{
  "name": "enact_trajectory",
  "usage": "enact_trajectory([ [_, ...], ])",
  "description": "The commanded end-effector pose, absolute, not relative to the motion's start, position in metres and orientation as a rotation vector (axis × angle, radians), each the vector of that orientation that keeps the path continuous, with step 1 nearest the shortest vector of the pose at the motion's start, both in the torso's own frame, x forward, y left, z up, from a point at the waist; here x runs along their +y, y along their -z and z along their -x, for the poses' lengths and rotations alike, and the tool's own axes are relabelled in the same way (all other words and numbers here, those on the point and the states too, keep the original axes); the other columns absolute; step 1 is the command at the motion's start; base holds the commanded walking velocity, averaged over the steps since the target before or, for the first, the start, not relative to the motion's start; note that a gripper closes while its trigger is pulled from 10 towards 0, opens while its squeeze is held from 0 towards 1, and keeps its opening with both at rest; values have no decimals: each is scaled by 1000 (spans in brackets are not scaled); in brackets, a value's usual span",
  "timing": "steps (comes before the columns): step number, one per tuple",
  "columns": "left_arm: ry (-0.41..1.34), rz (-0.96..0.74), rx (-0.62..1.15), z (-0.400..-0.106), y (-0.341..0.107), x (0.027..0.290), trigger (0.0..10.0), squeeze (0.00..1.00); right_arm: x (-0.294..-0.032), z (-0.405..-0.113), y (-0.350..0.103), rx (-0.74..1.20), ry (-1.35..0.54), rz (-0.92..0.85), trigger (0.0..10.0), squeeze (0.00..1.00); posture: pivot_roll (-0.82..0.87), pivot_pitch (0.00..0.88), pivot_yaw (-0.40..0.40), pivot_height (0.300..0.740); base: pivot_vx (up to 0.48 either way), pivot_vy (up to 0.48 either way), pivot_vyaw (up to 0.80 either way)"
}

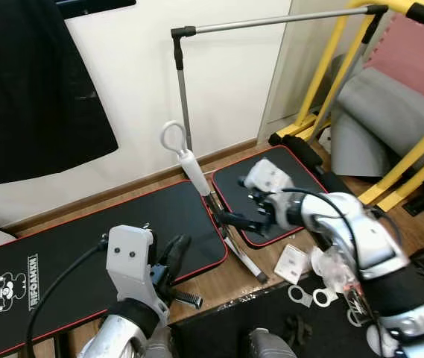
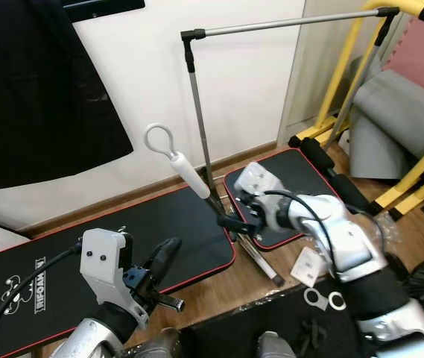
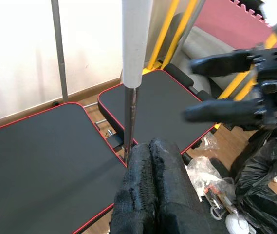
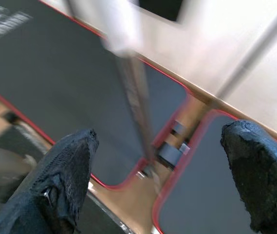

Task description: Sweep floor

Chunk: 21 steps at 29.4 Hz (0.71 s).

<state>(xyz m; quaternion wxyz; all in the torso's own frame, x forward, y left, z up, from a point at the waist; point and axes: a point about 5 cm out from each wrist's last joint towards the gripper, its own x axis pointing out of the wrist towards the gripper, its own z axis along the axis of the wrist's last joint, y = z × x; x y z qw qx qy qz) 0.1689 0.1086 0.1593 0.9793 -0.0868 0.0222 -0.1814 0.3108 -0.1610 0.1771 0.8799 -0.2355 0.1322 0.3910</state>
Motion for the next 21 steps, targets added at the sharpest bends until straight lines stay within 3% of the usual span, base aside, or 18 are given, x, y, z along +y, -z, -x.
enact_trajectory([
  [1,380,175,74,-168,-153,109,10000,0,-166,-309,-174,294,-795,489,10000,0,-41,191,-26,740,0,0,0],
  [3,325,178,60,-174,-153,116,10000,0,-181,-304,-172,314,-727,458,10000,0,-59,180,-34,740,0,0,0],
  [10,262,157,48,-182,-153,129,10000,0,-193,-289,-167,323,-657,389,10000,0,-80,164,-22,740,0,0,0],
  [11,193,133,49,-191,-152,144,10000,0,-198,-279,-162,303,-593,331,10000,0,-87,148,-31,740,0,0,0],
  [15,83,106,89,-199,-147,164,10000,0,-198,-270,-153,266,-487,235,10000,0,-96,130,-38,740,0,0,0],
  [21,52,151,132,-200,-137,165,10000,0,-193,-270,-144,264,-427,153,10000,0,-105,93,-47,740,0,0,-133],
])
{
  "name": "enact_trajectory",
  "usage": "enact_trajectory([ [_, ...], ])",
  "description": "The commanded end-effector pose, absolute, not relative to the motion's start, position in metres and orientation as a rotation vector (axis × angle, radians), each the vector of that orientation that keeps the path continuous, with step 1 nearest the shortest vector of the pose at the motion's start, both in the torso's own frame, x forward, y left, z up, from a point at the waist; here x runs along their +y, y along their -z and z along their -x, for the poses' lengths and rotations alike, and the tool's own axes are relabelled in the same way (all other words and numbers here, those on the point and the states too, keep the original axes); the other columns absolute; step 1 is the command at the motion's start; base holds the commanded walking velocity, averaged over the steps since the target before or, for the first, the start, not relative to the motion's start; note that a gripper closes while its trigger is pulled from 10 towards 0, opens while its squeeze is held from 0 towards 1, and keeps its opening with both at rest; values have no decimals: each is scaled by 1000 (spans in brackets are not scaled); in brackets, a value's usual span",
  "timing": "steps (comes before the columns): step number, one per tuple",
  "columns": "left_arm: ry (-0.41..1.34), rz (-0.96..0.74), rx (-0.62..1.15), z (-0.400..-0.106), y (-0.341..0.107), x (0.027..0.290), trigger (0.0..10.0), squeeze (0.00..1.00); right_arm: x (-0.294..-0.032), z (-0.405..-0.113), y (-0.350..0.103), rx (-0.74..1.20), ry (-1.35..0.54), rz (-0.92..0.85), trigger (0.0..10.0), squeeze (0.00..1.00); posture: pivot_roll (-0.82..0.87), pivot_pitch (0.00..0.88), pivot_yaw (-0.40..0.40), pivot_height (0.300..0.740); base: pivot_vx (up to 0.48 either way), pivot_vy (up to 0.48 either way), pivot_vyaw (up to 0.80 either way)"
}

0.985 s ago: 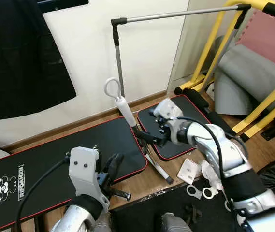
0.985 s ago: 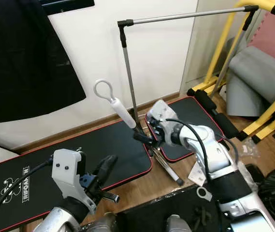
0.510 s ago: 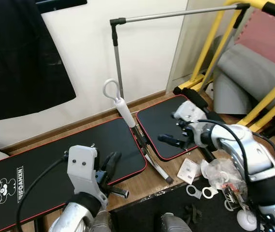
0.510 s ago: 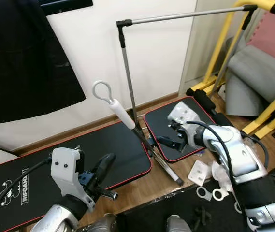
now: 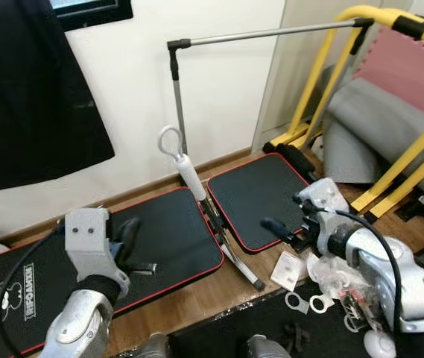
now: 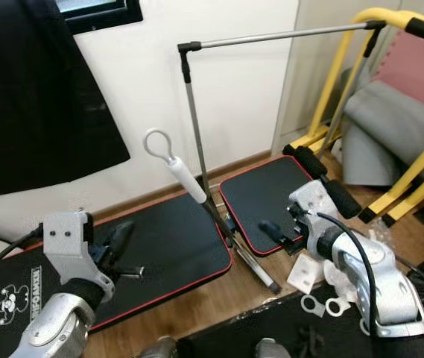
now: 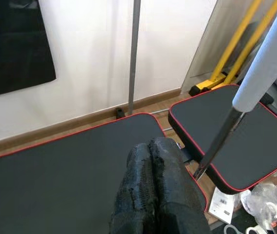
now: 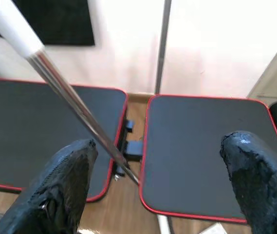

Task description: Sweep floor

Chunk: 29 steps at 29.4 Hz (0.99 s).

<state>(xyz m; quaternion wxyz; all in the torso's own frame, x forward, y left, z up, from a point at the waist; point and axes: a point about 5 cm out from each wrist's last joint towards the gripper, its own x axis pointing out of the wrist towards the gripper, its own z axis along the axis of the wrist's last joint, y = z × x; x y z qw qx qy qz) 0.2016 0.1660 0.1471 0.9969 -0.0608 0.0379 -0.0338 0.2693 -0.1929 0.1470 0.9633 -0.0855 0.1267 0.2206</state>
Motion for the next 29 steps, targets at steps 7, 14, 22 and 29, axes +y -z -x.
enact_trajectory([
  [7,57,180,160,-203,-128,152,10000,0,-192,-279,-143,250,-414,83,10000,0,-101,51,-64,740,-37,0,-343],
  [14,45,182,174,-205,-122,150,10000,0,-180,-279,-141,233,-437,78,10000,0,-83,8,-72,740,-311,0,-343],
  [22,27,164,169,-210,-121,155,10000,0,-165,-285,-135,225,-449,90,10000,0,-76,0,-62,740,-354,0,-200],
  [29,31,163,160,-214,-121,152,10000,0,-161,-285,-134,225,-472,96,10000,0,-79,0,-61,740,-370,0,-457],
])
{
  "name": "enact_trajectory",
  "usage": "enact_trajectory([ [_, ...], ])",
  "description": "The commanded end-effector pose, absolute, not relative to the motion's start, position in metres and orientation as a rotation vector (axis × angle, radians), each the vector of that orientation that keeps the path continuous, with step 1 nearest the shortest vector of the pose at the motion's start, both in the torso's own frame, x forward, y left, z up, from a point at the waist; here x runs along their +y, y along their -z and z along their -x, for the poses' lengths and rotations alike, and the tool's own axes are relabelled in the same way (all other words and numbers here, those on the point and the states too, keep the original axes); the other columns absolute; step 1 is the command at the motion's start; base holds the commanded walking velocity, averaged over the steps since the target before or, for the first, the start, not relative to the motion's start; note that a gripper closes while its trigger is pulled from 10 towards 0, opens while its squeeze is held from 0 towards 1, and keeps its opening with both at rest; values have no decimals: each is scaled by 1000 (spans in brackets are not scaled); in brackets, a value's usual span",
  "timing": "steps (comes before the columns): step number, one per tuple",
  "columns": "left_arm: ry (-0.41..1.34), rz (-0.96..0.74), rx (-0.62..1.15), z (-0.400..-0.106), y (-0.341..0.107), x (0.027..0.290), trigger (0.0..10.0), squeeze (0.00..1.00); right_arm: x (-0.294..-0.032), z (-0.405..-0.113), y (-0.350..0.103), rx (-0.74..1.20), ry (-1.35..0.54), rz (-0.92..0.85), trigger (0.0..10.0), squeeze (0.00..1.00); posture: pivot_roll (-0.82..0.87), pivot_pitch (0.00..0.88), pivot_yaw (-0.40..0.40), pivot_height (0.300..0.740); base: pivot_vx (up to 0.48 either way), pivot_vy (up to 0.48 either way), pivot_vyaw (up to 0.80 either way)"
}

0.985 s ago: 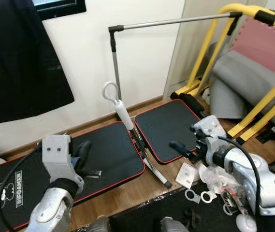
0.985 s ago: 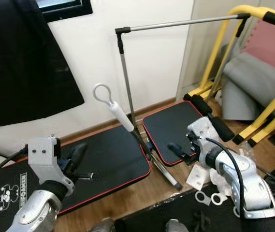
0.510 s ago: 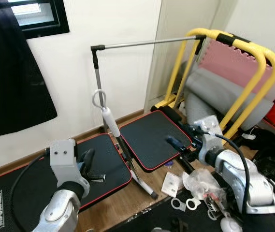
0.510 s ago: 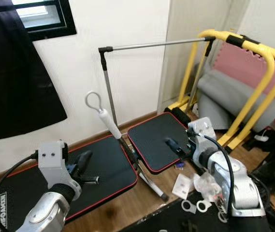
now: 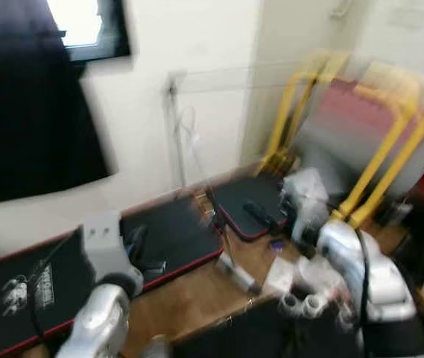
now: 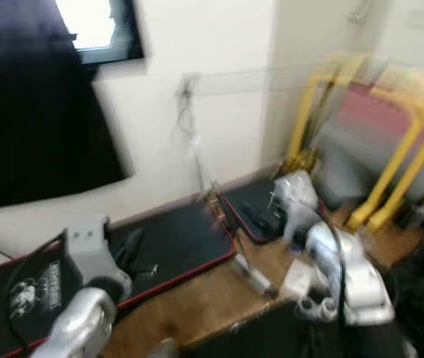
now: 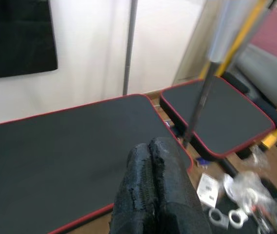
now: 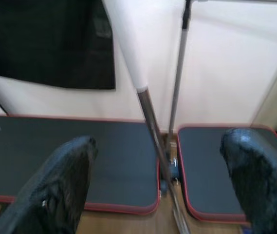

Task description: Sweep floor

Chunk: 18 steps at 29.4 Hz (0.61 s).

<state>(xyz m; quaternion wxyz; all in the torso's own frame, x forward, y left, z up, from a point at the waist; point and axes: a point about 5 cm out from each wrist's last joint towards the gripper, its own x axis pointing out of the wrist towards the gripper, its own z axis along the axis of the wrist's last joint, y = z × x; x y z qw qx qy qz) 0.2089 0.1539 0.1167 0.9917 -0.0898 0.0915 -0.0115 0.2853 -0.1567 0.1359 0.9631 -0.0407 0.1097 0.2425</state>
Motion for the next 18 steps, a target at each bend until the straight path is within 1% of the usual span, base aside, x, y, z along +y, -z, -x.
enact_trajectory([
  [1,33,164,158,-214,-121,152,10000,0,-160,-285,-135,220,-469,89,10000,0,-79,0,-60,740,-368,0,-569],
  [6,36,162,152,-217,-122,152,10000,0,-159,-287,-136,208,-459,103,10000,0,-77,0,-58,740,-369,0,0],
  [9,38,162,143,-218,-123,152,10000,0,-157,-288,-135,209,-463,104,10000,0,-75,0,-57,740,-339,0,-800],
  [18,66,132,115,-220,-124,150,10000,0,-152,-291,-139,185,-466,68,10000,0,-76,0,-55,740,0,0,-800],
])
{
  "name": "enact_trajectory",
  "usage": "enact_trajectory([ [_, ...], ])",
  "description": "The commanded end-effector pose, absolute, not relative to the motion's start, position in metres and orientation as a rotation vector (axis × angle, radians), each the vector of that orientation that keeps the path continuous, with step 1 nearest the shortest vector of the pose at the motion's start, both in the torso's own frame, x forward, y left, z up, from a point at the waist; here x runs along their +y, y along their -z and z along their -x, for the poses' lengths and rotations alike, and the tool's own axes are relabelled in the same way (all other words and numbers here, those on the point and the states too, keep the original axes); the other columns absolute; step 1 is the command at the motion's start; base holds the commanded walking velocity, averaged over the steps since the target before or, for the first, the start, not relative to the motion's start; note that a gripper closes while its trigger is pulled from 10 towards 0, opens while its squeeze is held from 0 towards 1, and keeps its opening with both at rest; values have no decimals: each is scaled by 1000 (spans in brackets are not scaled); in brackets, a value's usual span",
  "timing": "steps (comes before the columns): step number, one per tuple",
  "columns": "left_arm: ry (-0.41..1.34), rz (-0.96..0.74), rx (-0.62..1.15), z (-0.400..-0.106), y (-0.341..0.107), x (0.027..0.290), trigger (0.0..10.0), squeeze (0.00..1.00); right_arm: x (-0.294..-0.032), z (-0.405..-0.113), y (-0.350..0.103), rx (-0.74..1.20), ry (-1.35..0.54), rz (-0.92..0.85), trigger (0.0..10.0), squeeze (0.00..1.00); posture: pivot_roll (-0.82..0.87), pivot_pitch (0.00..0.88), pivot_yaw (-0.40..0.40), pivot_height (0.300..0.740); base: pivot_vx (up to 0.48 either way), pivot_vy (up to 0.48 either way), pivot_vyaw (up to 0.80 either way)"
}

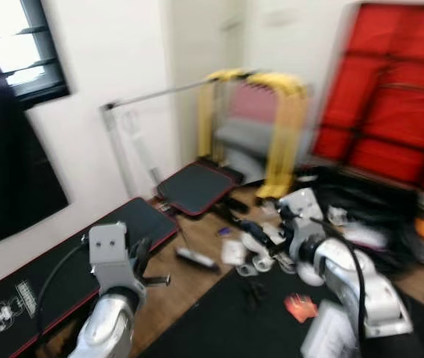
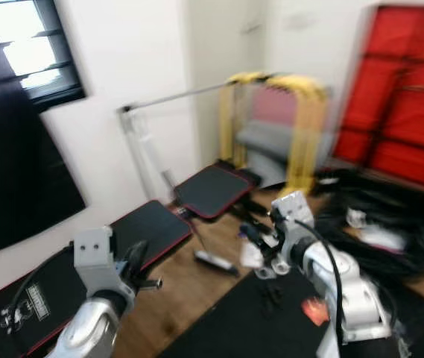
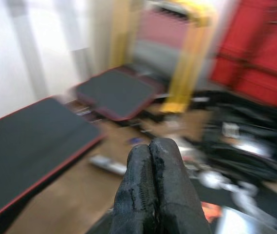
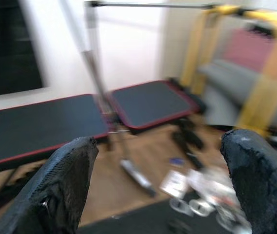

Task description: Sweep floor

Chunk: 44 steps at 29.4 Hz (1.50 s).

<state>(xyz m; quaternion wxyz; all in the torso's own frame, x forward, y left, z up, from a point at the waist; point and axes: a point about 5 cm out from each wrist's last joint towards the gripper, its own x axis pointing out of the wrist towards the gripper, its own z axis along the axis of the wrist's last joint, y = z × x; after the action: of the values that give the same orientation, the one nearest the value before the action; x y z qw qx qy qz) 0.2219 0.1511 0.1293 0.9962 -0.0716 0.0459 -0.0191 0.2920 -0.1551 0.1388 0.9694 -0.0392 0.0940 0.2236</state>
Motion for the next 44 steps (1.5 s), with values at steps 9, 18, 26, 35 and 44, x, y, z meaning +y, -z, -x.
enact_trajectory([
  [9,94,101,88,-223,-126,148,10000,0,-146,-293,-140,169,-472,59,10000,0,-68,0,-57,740,0,0,-800],
  [18,93,81,74,-223,-126,148,10000,0,-144,-294,-141,162,-464,49,10000,0,-64,0,-55,740,0,0,-800],
  [26,102,74,65,-222,-126,148,10000,0,-143,-294,-142,136,-448,66,10000,0,-68,0,-51,740,0,0,-500],
  [35,122,73,48,-222,-127,145,10000,0,-144,-295,-142,121,-433,88,10000,0,-76,0,-50,740,209,0,-356],
  [44,134,76,31,-227,-128,143,10000,0,-143,-297,-141,124,-429,85,10000,0,-85,0,-49,740,369,0,-267],
])
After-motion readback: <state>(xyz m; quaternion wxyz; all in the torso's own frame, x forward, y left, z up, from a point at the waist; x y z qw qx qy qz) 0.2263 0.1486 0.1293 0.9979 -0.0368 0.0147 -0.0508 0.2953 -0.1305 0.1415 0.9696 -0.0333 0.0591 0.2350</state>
